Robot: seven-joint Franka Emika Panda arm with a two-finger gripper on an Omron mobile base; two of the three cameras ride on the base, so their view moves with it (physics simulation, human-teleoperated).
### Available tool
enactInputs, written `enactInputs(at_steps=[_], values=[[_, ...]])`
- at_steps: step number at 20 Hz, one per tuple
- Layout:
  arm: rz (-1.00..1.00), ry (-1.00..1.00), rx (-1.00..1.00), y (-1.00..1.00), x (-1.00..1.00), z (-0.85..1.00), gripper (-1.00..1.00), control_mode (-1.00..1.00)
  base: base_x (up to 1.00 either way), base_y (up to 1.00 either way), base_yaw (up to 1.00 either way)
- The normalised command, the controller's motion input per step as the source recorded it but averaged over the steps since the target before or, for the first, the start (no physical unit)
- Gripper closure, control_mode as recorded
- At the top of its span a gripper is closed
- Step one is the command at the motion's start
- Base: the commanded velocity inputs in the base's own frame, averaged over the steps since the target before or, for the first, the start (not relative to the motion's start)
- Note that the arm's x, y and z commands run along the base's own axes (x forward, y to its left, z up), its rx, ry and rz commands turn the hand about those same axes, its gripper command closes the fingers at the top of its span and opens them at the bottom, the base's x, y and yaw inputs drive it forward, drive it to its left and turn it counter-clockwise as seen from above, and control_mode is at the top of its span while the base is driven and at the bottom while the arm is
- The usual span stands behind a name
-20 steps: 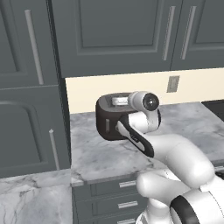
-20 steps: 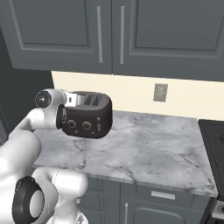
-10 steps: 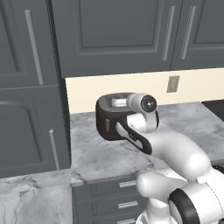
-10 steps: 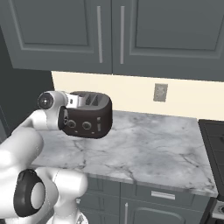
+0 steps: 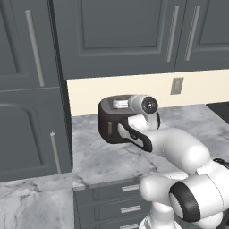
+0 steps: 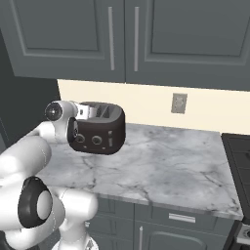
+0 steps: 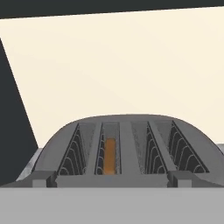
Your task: Start the toaster. Once the lever pops up, take the bread to the plate on the dining counter.
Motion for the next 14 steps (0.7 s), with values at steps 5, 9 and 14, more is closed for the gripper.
enactInputs(at_steps=[5, 9, 14], values=[[0.0, 0.0, 0.0, 0.0, 0.21, -0.01, -1.0, -1.0, 0.0, 0.0, 0.0], [0.0, 0.02, 0.0, 0.0, 0.19, -0.03, -1.0, -1.0, 0.0, 0.0, 0.0], [0.0, 0.04, 0.0, 0.04, 0.04, -0.15, -1.0, -1.0, 0.0, 0.0, 0.0]])
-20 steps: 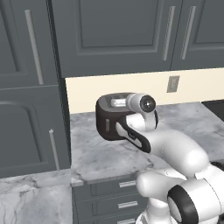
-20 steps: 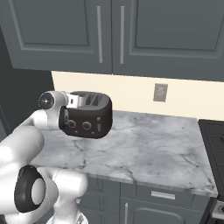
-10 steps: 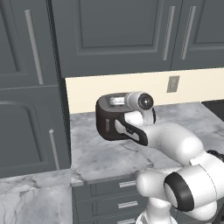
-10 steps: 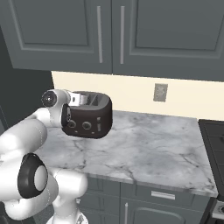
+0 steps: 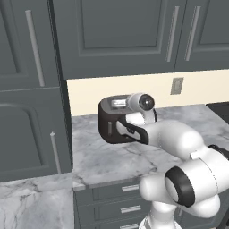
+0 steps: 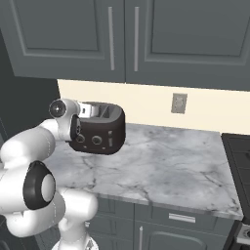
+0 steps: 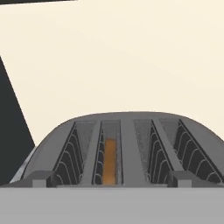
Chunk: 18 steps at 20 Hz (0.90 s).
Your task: Start the toaster. Once the lever pops up, take the bread to the plate on the dining counter.
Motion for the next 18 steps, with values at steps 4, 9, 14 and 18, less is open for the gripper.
enactInputs(at_steps=[4, 9, 14, 18], values=[[0.0, 0.04, 0.0, 0.02, 0.0, -0.12, -1.0, -1.0, 0.0, 0.0, 0.0], [0.0, 0.03, 0.0, 0.0, 0.0, 0.0, -1.0, -1.0, 0.0, 0.0, 0.0], [0.0, 0.0, 0.0, 0.0, 0.0, 0.0, -1.0, -1.0, 0.0, 0.0, 0.0], [0.0, 0.0, 0.0, 0.0, 0.0, 0.0, -1.0, -1.0, 0.0, 0.0, 0.0]])
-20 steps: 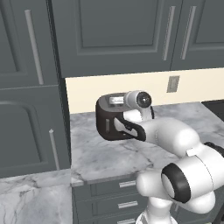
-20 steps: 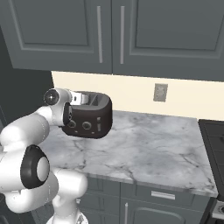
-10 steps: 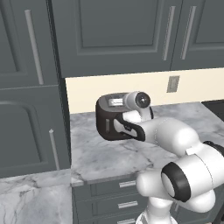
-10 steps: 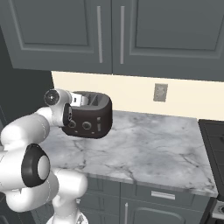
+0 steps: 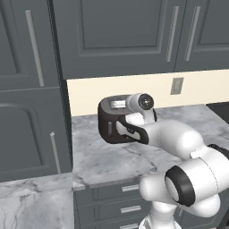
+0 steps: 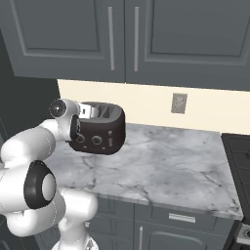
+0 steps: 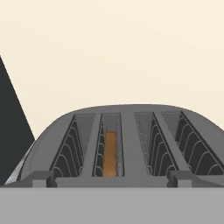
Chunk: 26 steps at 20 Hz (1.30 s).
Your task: Start the toaster. Once the lever pops up, take the bread to the plate on the dining counter.
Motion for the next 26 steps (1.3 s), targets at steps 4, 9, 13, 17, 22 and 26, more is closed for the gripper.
enactInputs(at_steps=[4, 9, 13, 17, 22, 26], values=[[0.0, 0.0, 0.0, 0.0, 0.0, 0.0, -1.0, -1.0, 0.0, 0.0, 0.0], [0.0, 0.0, 0.0, 0.0, 0.0, 0.0, -1.0, -1.0, 0.0, 0.0, 0.0], [0.0, 0.0, 0.0, 0.0, 0.0, 0.0, -1.0, -1.0, 0.0, 0.0, 0.0], [0.0, 0.0, 0.0, 0.0, 0.0, 0.0, -1.0, -1.0, 0.0, 0.0, 0.0], [0.0, 0.0, 0.0, 0.0, 0.0, 0.0, -1.0, -1.0, 0.0, 0.0, 0.0], [0.0, 0.0, 0.0, 0.0, 0.0, 0.0, -1.0, -1.0, 0.0, 0.0, 0.0]])
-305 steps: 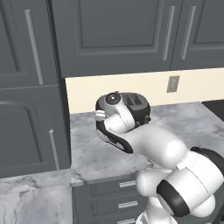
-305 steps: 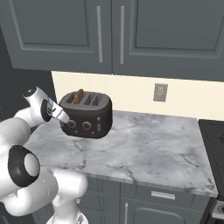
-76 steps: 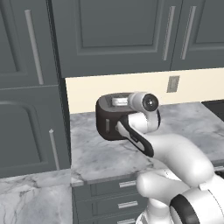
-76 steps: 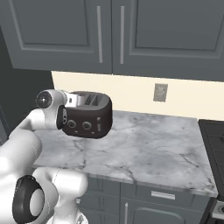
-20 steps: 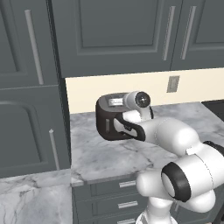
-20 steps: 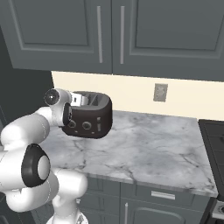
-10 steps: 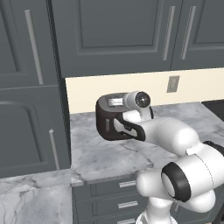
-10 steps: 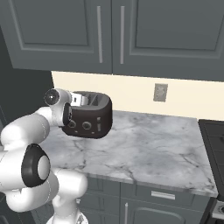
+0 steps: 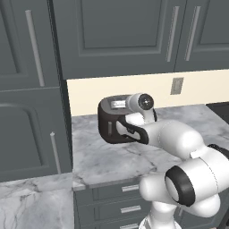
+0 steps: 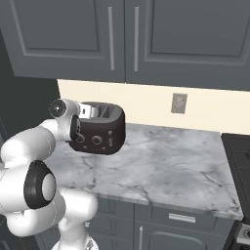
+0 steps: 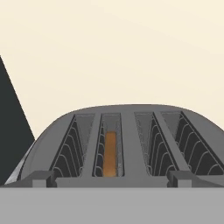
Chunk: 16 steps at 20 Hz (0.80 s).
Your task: Start the toaster. Once the lever pops up, take the bread to the plate on the dining counter.
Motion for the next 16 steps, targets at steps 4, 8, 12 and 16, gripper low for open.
enactInputs(at_steps=[4, 8, 12, 16], values=[[0.0, 0.0, 0.0, 0.0, 0.0, 0.0, -1.0, -1.0, 0.0, 0.0, 0.0], [0.0, 0.0, 0.0, 0.0, 0.0, 0.0, -1.0, -1.0, 0.0, 0.0, 0.0], [0.0, 0.0, 0.0, 0.0, 0.0, 0.0, -1.0, -1.0, 0.0, 0.0, 0.0], [0.0, 0.0, 0.0, 0.0, 0.0, 0.0, -1.0, -1.0, 0.0, 0.0, 0.0]])
